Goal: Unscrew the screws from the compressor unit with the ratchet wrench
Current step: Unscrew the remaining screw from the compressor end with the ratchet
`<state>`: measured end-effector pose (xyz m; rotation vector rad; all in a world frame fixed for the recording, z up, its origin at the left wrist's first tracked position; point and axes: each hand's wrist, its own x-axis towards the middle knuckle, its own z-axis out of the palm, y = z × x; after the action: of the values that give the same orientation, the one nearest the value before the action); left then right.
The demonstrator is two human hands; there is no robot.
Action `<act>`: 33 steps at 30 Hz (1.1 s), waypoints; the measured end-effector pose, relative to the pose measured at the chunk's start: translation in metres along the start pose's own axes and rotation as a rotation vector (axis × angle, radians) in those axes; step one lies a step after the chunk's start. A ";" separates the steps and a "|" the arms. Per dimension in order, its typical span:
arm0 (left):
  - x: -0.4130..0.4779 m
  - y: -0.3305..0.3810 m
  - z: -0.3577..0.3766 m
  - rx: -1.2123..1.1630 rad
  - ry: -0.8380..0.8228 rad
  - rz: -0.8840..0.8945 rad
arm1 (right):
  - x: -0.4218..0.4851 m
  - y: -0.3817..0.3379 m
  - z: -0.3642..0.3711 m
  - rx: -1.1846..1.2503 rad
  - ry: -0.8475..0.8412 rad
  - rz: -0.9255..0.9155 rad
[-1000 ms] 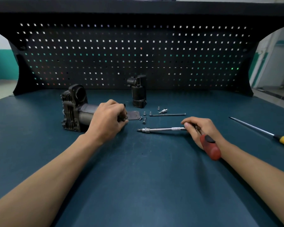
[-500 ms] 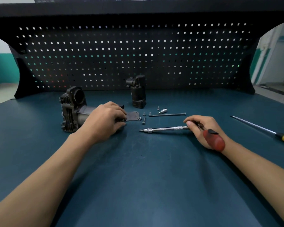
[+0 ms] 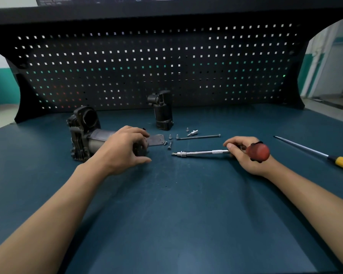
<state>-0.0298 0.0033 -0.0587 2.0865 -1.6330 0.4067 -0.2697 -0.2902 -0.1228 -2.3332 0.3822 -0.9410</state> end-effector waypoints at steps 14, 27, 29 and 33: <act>-0.007 0.005 -0.017 -0.121 -0.074 -0.069 | -0.001 0.003 -0.001 0.014 0.019 -0.026; -0.011 0.001 -0.026 -0.157 -0.145 -0.074 | -0.001 0.001 0.001 0.048 0.008 -0.011; -0.012 0.000 -0.026 -0.129 -0.132 -0.069 | -0.001 0.001 0.002 0.038 0.002 -0.010; -0.008 0.003 -0.024 -0.047 -0.110 0.015 | 0.000 0.003 0.003 0.016 -0.008 0.032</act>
<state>-0.0336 0.0222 -0.0417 2.0961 -1.7046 0.2594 -0.2677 -0.2907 -0.1266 -2.3085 0.4066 -0.9161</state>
